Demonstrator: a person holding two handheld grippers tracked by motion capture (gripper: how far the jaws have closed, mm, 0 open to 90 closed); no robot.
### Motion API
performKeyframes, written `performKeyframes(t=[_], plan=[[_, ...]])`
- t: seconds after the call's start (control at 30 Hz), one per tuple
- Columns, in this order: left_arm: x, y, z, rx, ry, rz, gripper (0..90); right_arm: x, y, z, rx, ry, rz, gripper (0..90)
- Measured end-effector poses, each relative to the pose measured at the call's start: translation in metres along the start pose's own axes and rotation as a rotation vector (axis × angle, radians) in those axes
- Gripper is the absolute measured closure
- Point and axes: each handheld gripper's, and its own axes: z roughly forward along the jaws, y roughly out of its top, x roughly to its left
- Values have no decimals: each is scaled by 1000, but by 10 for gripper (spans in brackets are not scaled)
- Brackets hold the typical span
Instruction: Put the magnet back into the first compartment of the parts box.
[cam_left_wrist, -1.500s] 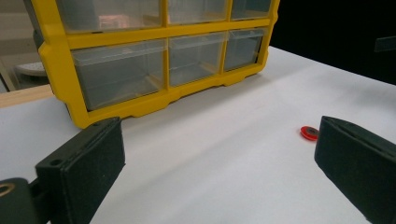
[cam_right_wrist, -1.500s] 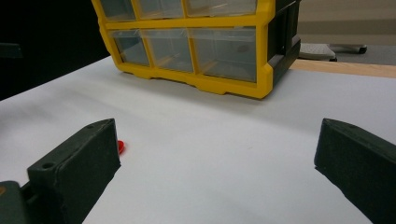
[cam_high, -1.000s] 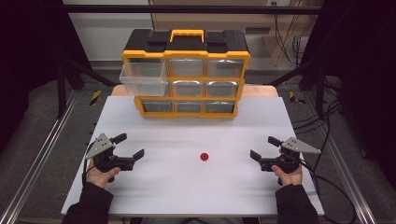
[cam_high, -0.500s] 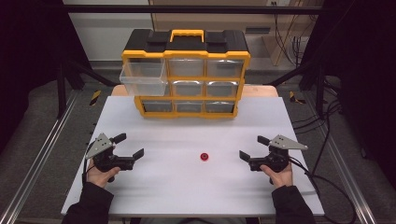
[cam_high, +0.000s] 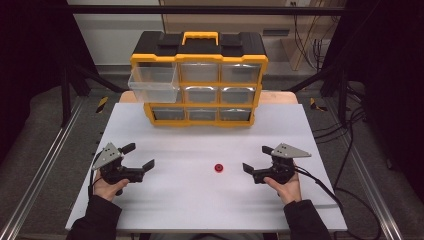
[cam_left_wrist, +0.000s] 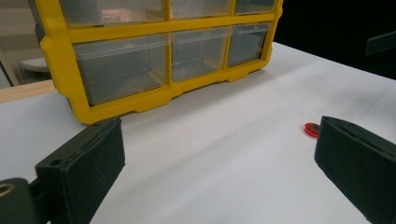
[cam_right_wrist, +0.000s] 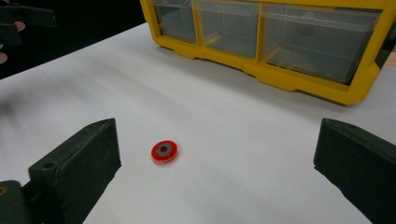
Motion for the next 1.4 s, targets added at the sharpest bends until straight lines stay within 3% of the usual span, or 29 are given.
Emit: performKeyframes(t=[0.8, 1.2, 1.4], plan=[[0, 0, 0, 2, 8, -7, 12, 31, 13, 52, 83, 52, -63, 26], [0, 0, 1, 7, 10, -7, 11, 37, 10, 70, 145, 39, -82, 31], [0, -1, 1, 13, 9, -5, 10, 34, 6, 82, 173, 33, -60, 36]])
